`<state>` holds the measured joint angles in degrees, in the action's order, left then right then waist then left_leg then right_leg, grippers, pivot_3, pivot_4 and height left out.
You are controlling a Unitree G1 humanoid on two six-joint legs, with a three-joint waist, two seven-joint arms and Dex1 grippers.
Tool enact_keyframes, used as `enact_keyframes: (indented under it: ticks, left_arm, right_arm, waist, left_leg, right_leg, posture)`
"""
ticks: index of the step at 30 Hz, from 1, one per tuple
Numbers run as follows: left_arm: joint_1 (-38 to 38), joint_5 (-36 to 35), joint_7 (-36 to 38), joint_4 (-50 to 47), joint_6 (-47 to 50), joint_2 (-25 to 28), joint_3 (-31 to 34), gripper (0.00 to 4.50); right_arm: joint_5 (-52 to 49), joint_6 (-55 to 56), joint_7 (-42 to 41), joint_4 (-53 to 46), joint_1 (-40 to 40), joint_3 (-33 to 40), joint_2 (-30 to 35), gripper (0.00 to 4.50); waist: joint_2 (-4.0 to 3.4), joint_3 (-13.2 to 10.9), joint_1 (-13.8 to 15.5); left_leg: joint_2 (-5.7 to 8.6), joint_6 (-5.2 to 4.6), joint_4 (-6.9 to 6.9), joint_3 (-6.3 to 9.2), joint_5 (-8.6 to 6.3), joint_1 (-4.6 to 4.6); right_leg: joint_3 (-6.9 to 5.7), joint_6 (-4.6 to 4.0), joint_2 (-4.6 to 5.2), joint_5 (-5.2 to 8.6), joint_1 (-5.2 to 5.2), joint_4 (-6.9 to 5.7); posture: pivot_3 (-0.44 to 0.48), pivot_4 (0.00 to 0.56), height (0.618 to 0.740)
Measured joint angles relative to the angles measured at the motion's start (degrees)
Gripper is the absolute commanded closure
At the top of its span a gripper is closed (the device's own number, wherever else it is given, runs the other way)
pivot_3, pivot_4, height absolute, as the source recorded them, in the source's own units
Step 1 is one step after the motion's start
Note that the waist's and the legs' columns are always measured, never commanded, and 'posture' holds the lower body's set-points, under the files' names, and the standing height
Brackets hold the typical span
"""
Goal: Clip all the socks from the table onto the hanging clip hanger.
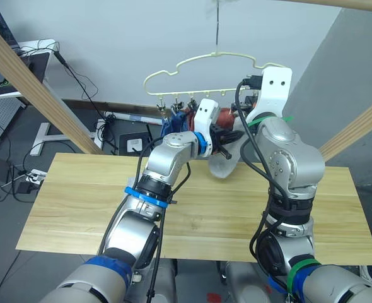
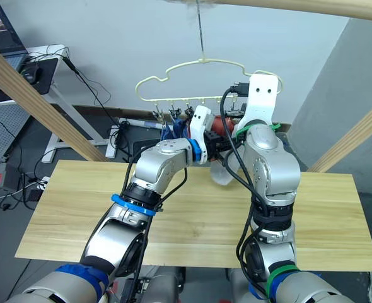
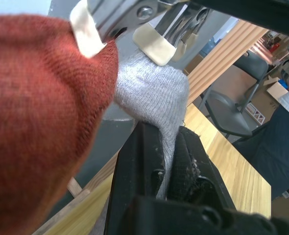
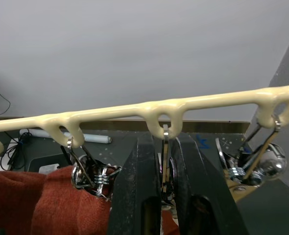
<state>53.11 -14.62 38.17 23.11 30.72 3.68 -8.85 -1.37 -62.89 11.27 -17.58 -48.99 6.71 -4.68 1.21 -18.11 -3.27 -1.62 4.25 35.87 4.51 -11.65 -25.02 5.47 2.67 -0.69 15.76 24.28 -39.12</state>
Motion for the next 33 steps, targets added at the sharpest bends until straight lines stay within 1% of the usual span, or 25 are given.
enact_keyframes:
  ticks: [20,33]
  left_arm:
    - [0.9,0.7,0.1,2.0,-1.1,-1.2,0.4,4.02]
    - [1.4,0.7,0.0,2.0,-1.2,-1.6,2.0,4.02]
  right_arm:
    - [0.0,0.0,0.0,0.0,0.0,0.0,0.0,4.48]
    - [0.0,0.0,0.0,0.0,0.0,0.0,-0.1,4.48]
  waist:
    - [0.0,0.0,0.0]
    - [0.0,0.0,0.0]
  left_leg:
    - [0.0,0.0,0.04,0.0,0.0,0.0]
    - [0.0,0.0,0.05,0.0,0.0,0.0]
  right_leg:
    - [0.0,0.0,0.0,0.0,0.0,-0.05]
    - [0.0,0.0,0.0,0.0,0.0,-0.06]
  posture:
    - [-0.018,0.277,0.74]
    - [-0.012,0.278,0.74]
